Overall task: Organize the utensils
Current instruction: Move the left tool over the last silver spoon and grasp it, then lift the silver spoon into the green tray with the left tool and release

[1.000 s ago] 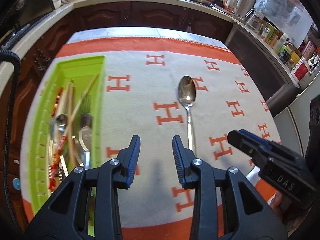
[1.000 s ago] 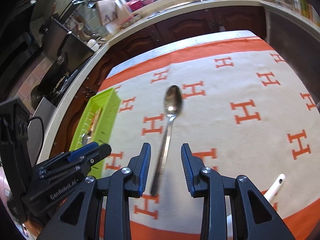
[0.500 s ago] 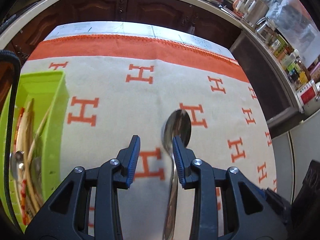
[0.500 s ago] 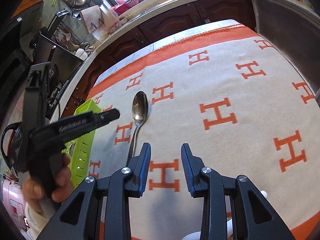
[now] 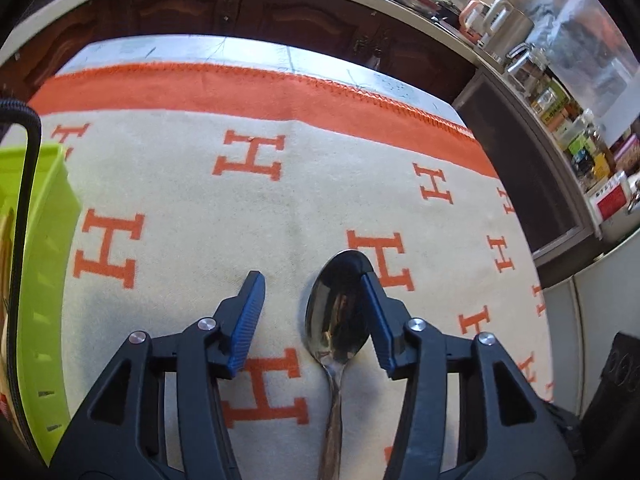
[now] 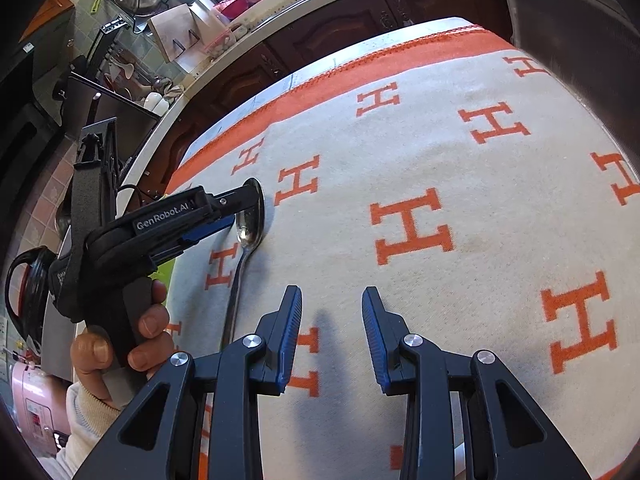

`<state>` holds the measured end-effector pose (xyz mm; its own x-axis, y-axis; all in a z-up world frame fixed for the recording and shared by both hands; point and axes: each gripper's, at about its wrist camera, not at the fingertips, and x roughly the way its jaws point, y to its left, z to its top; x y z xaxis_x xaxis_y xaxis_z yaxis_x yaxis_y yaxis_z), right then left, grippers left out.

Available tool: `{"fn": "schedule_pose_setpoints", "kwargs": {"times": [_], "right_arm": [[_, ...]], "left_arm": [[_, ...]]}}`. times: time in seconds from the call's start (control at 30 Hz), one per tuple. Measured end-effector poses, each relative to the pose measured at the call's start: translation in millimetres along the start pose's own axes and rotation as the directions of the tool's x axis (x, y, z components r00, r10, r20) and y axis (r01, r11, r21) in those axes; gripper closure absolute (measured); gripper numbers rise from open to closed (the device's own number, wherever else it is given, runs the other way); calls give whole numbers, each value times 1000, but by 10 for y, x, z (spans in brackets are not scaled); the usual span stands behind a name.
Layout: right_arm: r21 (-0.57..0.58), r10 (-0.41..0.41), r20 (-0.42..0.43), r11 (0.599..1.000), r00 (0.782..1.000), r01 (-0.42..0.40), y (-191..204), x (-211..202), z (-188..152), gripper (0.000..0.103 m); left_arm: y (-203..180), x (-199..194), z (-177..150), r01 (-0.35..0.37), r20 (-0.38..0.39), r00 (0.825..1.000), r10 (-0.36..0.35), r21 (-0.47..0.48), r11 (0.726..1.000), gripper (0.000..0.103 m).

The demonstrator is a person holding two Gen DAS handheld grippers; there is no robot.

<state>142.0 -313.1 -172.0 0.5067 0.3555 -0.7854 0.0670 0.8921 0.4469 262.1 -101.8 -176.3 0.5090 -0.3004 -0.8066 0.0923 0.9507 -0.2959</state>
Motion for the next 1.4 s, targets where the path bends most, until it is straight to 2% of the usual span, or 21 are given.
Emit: {"fn": "schedule_pose_setpoints", "kwargs": {"times": [0.1,0.17,0.2,0.43,0.57,0.73,0.9,1.13,1.27,1.4], "right_arm": [[2,5,-7,1000,1000,-5,-10,49,18,72],[1,7,-9,1000,1000,-7,-21,56,13,72],[1,7,-9,1000,1000,-7,-21,59,16,72],[0,9,-2,1000,1000,-9,-32,52,17,72],[0,5,9,1000,1000,-5,-30,14,4,72],[-12,2,23,1000,1000,-2,-3,-75,-18,72],[-36,7,36,999,999,-6,76,-197,-65,72],[-102,22,50,995,999,-17,351,-393,-175,71],[-165,37,52,986,998,-28,641,-477,-248,72],[-224,55,57,974,997,-41,961,-548,-302,72]], "left_arm": [[-83,11,-40,-25,32,999,24,42,999,58],[-86,2,-58,17,28,999,-18,45,999,74],[-89,14,-63,51,11,999,-52,39,998,86],[-196,-46,-117,42,40,998,-44,68,997,102],[-226,-141,-145,6,52,999,-10,68,998,102],[-240,-366,-197,5,77,997,-11,79,997,102],[-273,-754,-305,7,117,993,-20,108,994,102],[-110,-1648,-515,-13,206,979,-7,94,996,102],[74,-2228,-654,-45,280,960,24,71,996,102],[309,-2767,-788,-106,328,941,85,48,993,102]]}}
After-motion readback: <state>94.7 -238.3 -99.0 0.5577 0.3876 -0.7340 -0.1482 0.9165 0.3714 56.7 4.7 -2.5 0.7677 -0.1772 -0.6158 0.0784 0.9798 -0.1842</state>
